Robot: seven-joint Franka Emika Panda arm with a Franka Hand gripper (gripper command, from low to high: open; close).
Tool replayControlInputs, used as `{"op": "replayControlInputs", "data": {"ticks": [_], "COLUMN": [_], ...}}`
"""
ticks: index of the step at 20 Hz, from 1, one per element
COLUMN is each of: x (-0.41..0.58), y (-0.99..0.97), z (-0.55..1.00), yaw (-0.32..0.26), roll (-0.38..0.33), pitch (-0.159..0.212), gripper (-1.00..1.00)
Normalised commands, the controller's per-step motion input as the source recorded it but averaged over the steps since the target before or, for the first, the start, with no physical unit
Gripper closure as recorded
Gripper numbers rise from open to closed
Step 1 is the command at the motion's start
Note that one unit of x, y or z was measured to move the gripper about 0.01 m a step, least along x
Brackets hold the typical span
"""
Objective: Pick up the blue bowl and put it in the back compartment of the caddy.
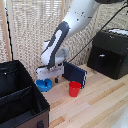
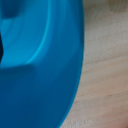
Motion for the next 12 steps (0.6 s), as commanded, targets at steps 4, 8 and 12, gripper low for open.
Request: {"op": "replayControlInputs", "data": {"ticks": [4, 8, 12], "x": [0.009, 0.011, 0.003], "y": [0.13, 0.15, 0.16], "z": [-0.04, -0.02, 0.00], "yaw": [0.005, 0.000, 0.000], "roll": [-0.027, -0.017, -0.009], "pitch": [0.010, -0.001, 0.000], "gripper": [1.00, 1.00, 1.00]}}
